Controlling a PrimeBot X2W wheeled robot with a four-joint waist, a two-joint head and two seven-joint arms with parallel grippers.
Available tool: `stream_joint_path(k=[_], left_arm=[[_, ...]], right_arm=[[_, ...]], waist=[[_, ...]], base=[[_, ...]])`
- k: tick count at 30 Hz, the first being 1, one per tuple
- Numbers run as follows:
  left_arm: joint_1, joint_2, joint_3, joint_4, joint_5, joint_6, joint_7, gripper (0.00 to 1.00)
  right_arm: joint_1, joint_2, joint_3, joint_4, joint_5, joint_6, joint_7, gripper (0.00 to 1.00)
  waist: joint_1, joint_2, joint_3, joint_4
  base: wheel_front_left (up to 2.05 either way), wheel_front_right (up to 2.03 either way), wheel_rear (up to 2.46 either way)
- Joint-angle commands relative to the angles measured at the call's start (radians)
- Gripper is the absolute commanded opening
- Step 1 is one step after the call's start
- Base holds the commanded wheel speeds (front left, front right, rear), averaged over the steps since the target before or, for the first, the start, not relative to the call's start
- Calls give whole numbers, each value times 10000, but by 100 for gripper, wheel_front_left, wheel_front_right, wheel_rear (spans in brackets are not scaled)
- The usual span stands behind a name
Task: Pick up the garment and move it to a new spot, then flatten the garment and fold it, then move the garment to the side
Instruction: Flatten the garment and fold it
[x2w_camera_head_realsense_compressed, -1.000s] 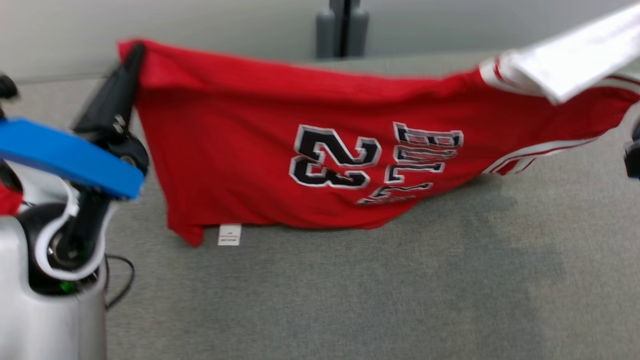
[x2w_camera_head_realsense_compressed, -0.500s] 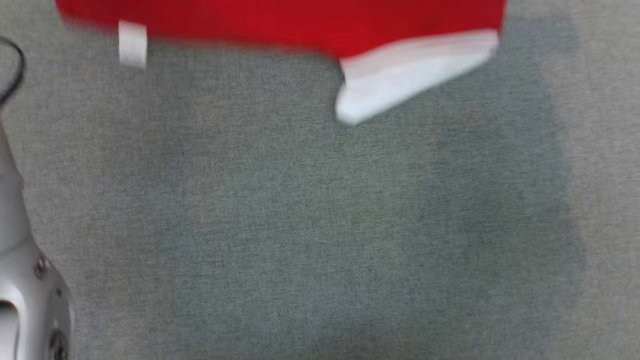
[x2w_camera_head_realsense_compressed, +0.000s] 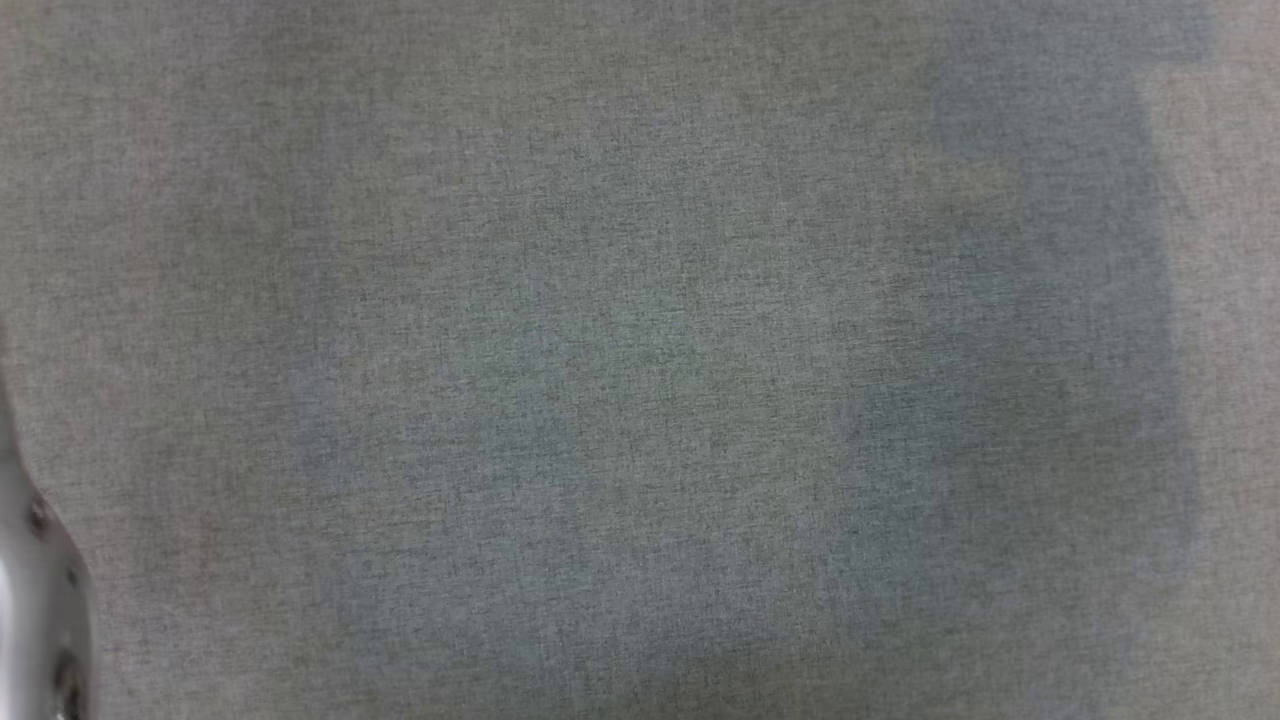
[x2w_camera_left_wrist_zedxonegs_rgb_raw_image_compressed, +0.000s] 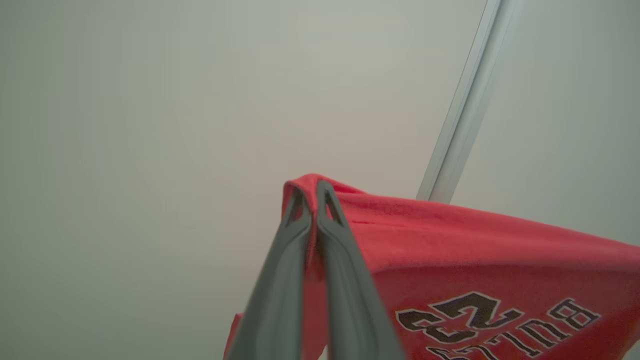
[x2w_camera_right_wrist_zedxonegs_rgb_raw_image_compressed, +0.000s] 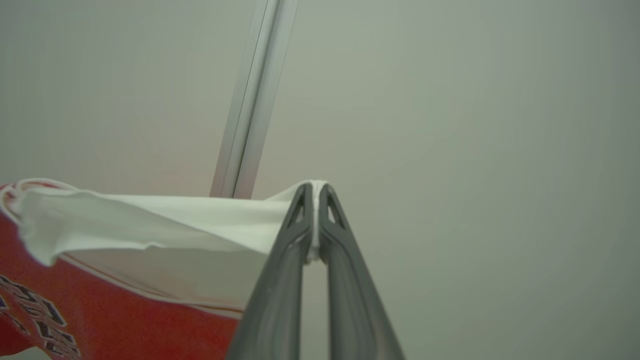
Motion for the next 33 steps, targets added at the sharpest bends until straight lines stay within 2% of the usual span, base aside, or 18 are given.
stream_joint_path(k=[1,6,10,13,19,25,30,33], left_arm=[[524,76,-129,170,-32,-75,-224,0],[2488,3,-930,978,-144,-185,-854,0],[4062,12,-1695,1897,-143,-173,-616,0],[5274,1,-2117,2548,-225,-173,-369,0],[7522,-139,-2403,3003,-685,-175,-64,0],[9307,-201,-2523,2392,-949,-63,115,0],[10389,-50,-2506,1417,-1065,306,377,0],[10929,115,-2538,787,-1055,681,744,0]], right_arm=[[721,25,-56,178,151,-16,158,0],[3406,282,89,629,766,-15,1267,0],[5654,531,34,645,1403,-15,2747,0],[7294,754,-142,192,1648,-15,3859,0],[10347,1352,-810,-1510,1871,-16,5947,0],[12869,2116,-1443,-3621,1872,-13,7915,0],[14549,2568,-1793,-5237,2017,-12,9679,0],[15170,2721,-1980,-6005,2140,-12,10492,0]], waist=[[1,0,-29,-55],[1,0,-331,-175],[1,0,-900,-192],[1,0,-1507,-189],[1,0,-2912,-62],[1,0,-3989,143],[1,0,-4441,348],[1,0,-4561,379]], base=[[0,0,0],[0,0,0],[0,0,0],[0,0,0],[0,0,0],[0,0,0],[0,0,0],[0,0,0]])
